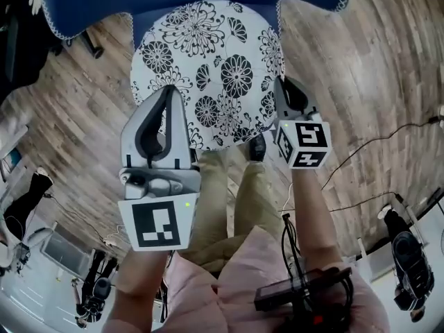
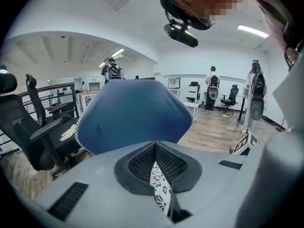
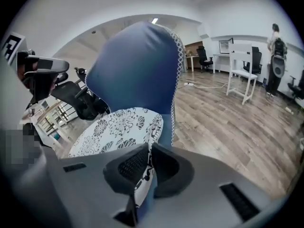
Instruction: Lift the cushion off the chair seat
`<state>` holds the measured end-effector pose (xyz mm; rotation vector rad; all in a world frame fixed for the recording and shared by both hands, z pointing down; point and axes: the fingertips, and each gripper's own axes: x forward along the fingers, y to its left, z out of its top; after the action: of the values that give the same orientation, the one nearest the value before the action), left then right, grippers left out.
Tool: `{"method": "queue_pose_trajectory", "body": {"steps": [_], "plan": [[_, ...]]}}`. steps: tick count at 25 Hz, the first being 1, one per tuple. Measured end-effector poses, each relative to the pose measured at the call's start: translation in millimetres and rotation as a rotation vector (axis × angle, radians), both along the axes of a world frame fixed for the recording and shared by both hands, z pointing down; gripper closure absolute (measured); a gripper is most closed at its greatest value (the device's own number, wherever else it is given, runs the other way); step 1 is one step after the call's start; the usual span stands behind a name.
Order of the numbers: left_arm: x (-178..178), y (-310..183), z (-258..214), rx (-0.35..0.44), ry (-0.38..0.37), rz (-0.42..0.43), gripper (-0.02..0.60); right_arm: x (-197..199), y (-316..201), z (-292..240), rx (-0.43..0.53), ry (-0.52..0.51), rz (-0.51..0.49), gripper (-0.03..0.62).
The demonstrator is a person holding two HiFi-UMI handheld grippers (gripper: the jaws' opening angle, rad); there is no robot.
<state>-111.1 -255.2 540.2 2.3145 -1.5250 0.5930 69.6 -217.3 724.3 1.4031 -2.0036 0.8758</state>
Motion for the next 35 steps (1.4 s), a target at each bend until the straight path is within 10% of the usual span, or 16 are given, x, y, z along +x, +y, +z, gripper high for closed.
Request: {"method": "queue_pose_trajectory", "body": {"steps": [35], "plan": [[22.0, 124.6, -393.1, 0.6, 0.116, -0.123, 0.571, -27.4, 44.6, -496.2, 0.702, 0.001, -0.175, 0.58]]}}
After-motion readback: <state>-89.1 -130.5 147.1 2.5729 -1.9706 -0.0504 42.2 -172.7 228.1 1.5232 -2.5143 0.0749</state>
